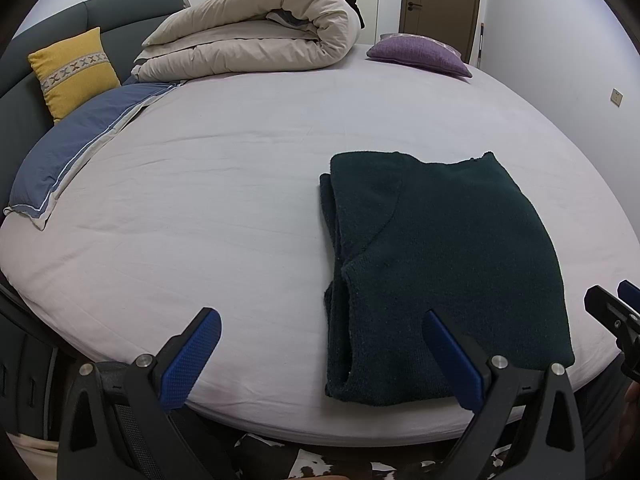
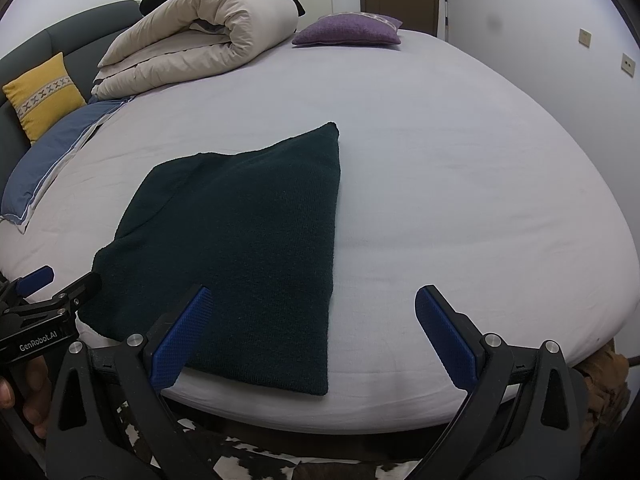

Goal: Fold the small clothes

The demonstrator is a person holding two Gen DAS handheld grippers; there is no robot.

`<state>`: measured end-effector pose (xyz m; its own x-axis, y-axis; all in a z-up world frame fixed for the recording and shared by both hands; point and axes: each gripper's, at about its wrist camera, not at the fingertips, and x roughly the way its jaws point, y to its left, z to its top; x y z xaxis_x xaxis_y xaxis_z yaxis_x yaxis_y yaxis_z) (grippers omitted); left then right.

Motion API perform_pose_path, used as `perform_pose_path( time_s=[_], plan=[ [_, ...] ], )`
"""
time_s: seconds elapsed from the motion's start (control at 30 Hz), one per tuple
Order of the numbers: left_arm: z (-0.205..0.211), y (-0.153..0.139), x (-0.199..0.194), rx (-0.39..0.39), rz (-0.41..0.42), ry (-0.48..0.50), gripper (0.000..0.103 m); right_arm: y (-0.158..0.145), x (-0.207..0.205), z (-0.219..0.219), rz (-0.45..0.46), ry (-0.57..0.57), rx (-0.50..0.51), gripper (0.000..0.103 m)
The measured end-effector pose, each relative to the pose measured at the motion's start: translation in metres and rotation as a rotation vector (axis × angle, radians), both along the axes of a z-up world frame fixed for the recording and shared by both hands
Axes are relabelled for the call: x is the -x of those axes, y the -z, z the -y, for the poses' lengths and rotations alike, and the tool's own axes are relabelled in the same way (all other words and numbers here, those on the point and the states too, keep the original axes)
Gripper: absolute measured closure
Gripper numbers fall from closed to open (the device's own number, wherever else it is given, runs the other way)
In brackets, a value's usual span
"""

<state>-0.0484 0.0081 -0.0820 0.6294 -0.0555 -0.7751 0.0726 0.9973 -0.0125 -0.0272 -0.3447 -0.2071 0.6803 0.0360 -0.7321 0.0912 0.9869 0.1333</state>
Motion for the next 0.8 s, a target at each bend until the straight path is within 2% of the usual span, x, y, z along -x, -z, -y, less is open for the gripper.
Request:
perform_pose_path(
  time_s=[0.8],
  plan=[
    [-0.0033, 0.0016, 0.0018, -0.001, -0.003, 0.002, 0.000, 0.0007, 0.0002, -0.0028, -0.006, 0.009, -0.006, 0.000]
  ],
)
